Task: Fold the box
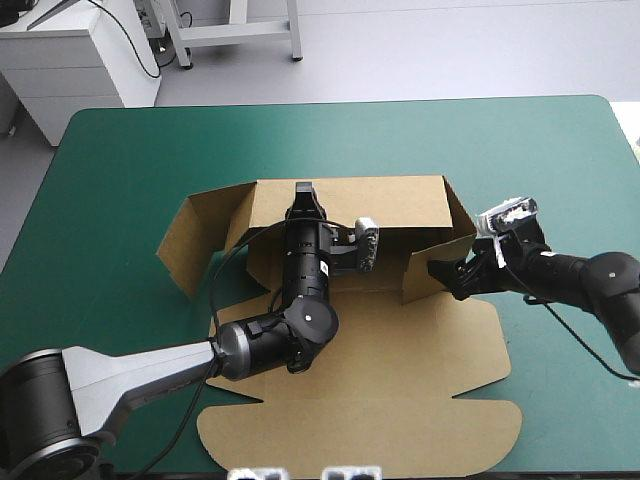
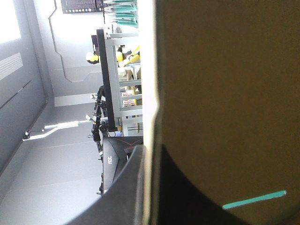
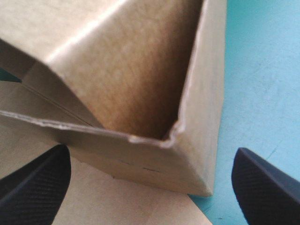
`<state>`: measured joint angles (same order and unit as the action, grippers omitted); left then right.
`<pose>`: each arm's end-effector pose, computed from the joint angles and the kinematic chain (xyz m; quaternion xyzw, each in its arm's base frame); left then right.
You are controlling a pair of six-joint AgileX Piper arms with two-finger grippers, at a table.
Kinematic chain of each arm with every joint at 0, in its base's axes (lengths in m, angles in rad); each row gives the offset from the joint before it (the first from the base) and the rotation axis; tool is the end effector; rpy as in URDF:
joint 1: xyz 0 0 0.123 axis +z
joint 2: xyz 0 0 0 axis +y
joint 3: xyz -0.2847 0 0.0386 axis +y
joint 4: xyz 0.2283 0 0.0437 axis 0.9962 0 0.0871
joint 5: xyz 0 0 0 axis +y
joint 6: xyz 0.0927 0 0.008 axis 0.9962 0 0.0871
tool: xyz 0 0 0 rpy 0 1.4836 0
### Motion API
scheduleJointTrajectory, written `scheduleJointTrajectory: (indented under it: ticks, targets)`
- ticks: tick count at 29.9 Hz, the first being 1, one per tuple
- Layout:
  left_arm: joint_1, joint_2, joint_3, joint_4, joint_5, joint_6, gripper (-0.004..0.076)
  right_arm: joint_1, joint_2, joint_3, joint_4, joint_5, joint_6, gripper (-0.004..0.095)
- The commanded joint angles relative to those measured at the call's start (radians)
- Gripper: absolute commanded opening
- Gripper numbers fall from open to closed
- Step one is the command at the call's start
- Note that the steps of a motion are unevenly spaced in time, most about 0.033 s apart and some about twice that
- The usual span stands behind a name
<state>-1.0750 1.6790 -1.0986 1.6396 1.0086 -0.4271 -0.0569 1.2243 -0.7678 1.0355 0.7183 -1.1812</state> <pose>0.2262 -0.2530 0.2946 0.5660 0.5293 0.4456 0.4482 0.2204 0.0403 0.2880 -0.2095 0.8652 0.2095 0.4046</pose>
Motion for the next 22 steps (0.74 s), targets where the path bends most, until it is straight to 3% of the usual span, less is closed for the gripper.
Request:
scheduleJointTrajectory:
  ticks: [1, 4, 8, 12, 17, 22]
  targets:
    - [-0.004, -0.052, -0.024, 0.059, 0.037, -0.011, -0.0008, 0.059, -0.066, 0.035, 0.105, -0.114, -0.064, 0.0855]
    - [-0.004, -0.052, -0.024, 0.059, 0.035, -0.011, -0.0008, 0.145, -0.067, 0.054, 0.115, -0.212, -0.076, 0.0854]
    - [-0.004, -0.052, -0.024, 0.059, 0.035, -0.011, -0.0008, 0.280, -0.063, 0.092, 0.115, -0.472, -0.070, 0.0854]
    - [-0.004, -0.052, -0.024, 0.059, 0.035, -0.011, -0.0008, 0.364, -0.063, 0.103, 0.115, -0.644, -0.057, 0.0854]
    - [-0.004, -0.052, -0.024, 0.059, 0.034, -0.011, -0.0008, 0.391, -0.063, 0.103, 0.140, -0.760, -0.058, 0.0836]
    - [-0.004, -0.052, -0.024, 0.059, 0.033, -0.011, -0.0008, 0.391, -0.054, 0.103, 0.140, -0.765, -0.058, 0.0731]
